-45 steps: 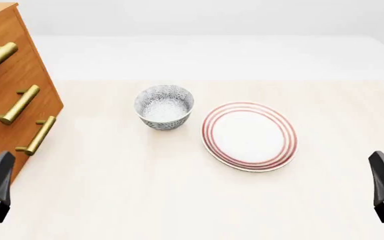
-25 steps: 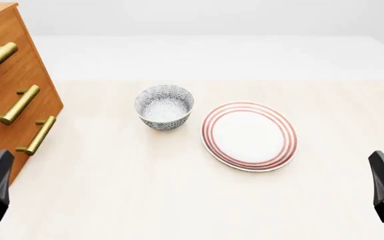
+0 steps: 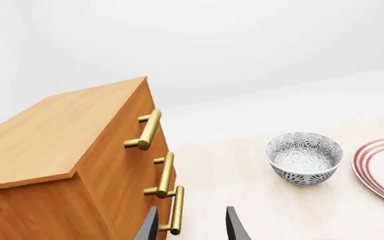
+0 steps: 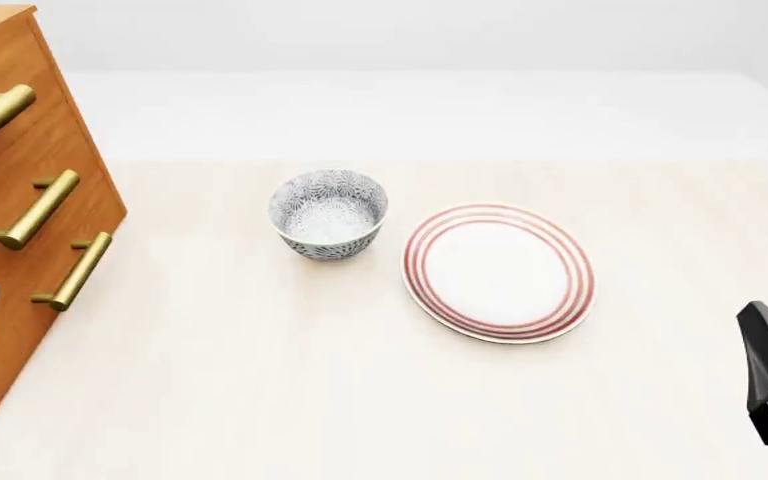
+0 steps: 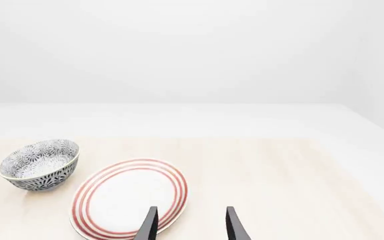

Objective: Open the top drawer of the cabinet.

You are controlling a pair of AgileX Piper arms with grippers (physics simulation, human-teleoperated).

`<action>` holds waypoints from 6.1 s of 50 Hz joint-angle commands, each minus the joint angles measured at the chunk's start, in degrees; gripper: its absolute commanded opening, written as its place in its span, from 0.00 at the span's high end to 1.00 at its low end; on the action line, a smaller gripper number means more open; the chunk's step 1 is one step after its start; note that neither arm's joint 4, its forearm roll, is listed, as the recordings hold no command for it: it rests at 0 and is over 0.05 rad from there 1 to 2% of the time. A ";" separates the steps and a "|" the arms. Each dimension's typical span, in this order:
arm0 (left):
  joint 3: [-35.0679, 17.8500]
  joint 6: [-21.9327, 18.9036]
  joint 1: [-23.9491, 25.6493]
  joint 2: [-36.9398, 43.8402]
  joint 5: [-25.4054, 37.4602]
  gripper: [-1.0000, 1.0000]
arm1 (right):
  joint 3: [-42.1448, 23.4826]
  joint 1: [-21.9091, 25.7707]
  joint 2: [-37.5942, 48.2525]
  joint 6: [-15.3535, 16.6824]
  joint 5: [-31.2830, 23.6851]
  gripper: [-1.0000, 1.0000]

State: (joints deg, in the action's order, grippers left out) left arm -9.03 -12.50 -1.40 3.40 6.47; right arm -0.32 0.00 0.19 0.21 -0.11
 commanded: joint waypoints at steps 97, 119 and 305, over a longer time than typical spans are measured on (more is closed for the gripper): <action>-7.24 -68.20 -7.01 46.61 -36.72 0.00 | -0.04 0.01 0.03 0.00 -0.02 0.00; -13.60 -67.62 -11.82 56.13 -41.10 0.00 | -0.04 -0.01 0.02 0.00 -0.02 0.00; -13.45 -71.70 4.08 61.56 -48.50 1.00 | -0.04 0.01 0.02 0.02 -0.02 0.00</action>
State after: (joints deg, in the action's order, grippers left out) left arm -22.57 -83.62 -1.75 64.22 -38.72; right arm -0.36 0.00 0.21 0.22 -0.13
